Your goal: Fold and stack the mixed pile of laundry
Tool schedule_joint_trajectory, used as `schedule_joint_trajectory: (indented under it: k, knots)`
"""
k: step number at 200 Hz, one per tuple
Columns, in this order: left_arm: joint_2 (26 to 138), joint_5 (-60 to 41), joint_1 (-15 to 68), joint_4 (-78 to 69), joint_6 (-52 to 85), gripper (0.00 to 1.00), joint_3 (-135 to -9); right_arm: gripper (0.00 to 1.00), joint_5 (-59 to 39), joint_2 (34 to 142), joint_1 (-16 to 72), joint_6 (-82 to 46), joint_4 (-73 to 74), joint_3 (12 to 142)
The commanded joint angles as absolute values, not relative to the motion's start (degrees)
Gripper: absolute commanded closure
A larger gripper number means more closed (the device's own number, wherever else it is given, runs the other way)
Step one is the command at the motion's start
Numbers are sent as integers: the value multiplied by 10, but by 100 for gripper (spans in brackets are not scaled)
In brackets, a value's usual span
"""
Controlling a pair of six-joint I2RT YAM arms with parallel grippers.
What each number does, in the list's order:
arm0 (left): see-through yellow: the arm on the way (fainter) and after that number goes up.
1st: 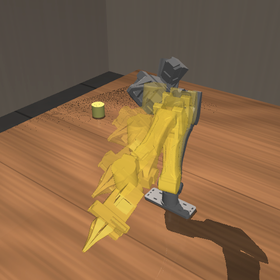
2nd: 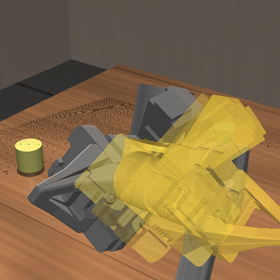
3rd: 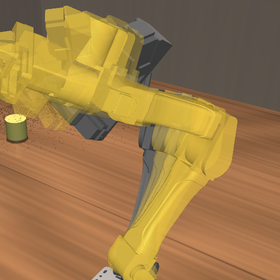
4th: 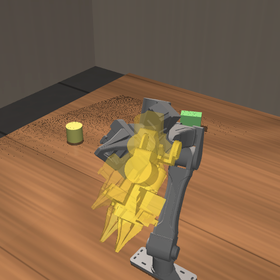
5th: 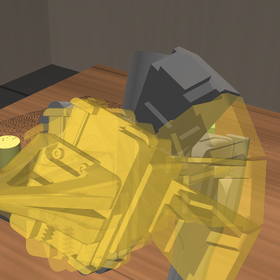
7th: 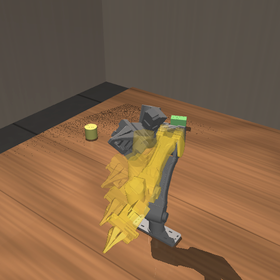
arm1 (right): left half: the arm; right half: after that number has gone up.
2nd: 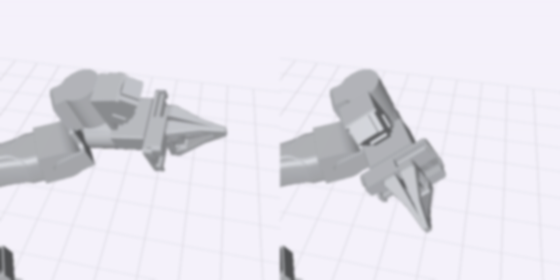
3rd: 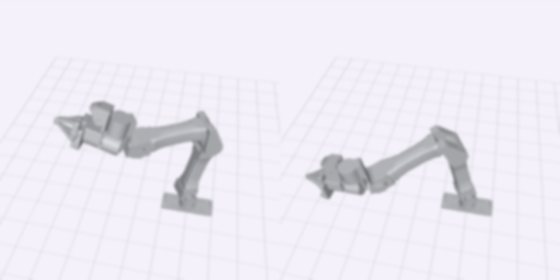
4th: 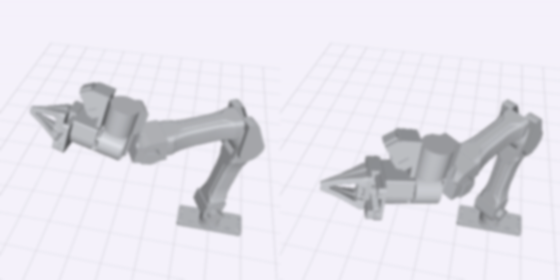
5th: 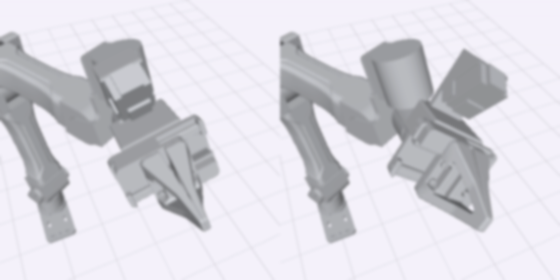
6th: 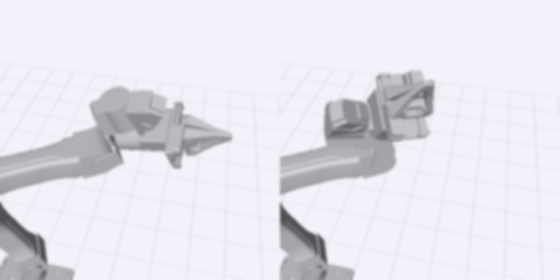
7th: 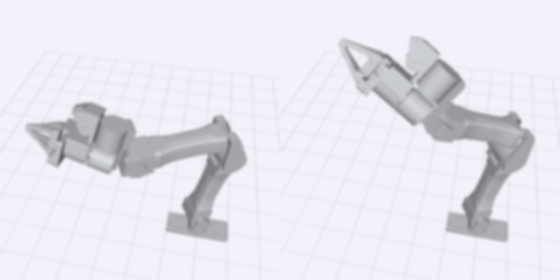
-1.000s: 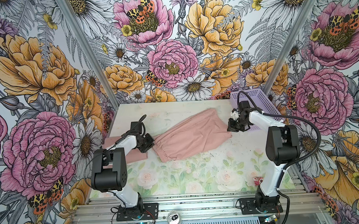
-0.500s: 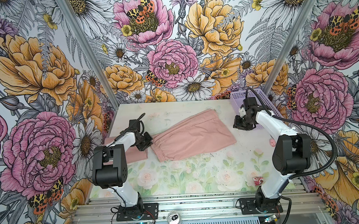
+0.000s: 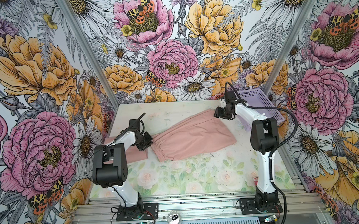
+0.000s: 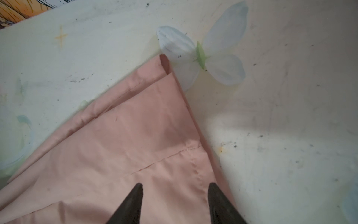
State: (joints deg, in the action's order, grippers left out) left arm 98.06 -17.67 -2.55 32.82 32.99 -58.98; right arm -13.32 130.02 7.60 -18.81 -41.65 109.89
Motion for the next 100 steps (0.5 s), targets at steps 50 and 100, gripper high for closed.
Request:
schedule_joint_trajectory:
  k: [50, 100]
  knots:
    - [993, -186, -31, 328, 317, 87, -602, 41, -194, 1359, 60, -163, -364, 1123]
    - [996, -188, -31, 328, 317, 87, -603, 52, -247, 1374, 47, -185, -328, 1114]
